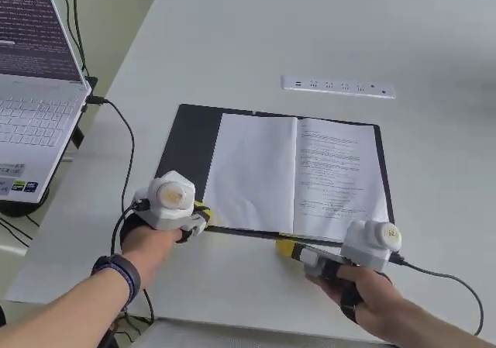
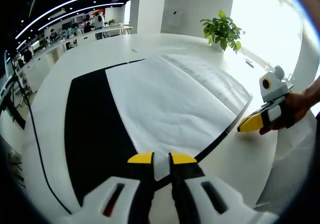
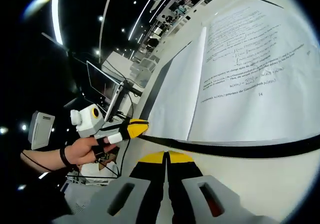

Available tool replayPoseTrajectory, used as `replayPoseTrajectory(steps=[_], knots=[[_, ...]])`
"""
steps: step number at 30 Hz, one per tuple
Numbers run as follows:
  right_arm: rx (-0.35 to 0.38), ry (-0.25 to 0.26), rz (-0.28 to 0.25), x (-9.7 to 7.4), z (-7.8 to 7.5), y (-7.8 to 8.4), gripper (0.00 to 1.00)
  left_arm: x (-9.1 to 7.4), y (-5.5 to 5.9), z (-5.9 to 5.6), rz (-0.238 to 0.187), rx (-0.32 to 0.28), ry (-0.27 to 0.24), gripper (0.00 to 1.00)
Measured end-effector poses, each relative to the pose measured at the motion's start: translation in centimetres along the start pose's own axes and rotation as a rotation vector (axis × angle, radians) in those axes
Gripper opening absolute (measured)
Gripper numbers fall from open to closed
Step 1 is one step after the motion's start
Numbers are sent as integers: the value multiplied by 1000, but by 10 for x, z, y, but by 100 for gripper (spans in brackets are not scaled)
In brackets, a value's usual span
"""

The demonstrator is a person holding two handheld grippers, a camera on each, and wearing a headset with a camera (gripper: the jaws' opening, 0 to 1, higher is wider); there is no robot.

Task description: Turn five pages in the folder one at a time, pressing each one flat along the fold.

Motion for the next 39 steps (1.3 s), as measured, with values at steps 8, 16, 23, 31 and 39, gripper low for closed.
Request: replayPoseTrajectory(steps=[8, 16, 23, 31, 39], knots=[[-2, 13, -37, -11, -2, -7, 0, -8, 1, -10, -25, -29, 11, 17], [-7, 26, -67, -24, -6, -14, 0, -21, -7, -15, -79, -53, 4, 20], [-39, 73, -97, -46, -17, -20, 0, -34, -10, -22, -113, -45, 9, 25], [-59, 135, -176, -78, -28, -36, 1, -47, -18, -29, -139, -49, 8, 28], [-102, 210, -246, -112, -33, -59, 6, -58, -28, -39, -174, -27, -3, 31]])
Point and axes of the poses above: the centre of the closed fingertips' face, and the gripper's own axes: x roughly forward along the fingers, z roughly to its left, y roughly out of its underside, the point moved 6 cm from there along -x, roughly backward along the fingers, and after that the axes turned 7 degrees about -x, right-handed, at the moved point
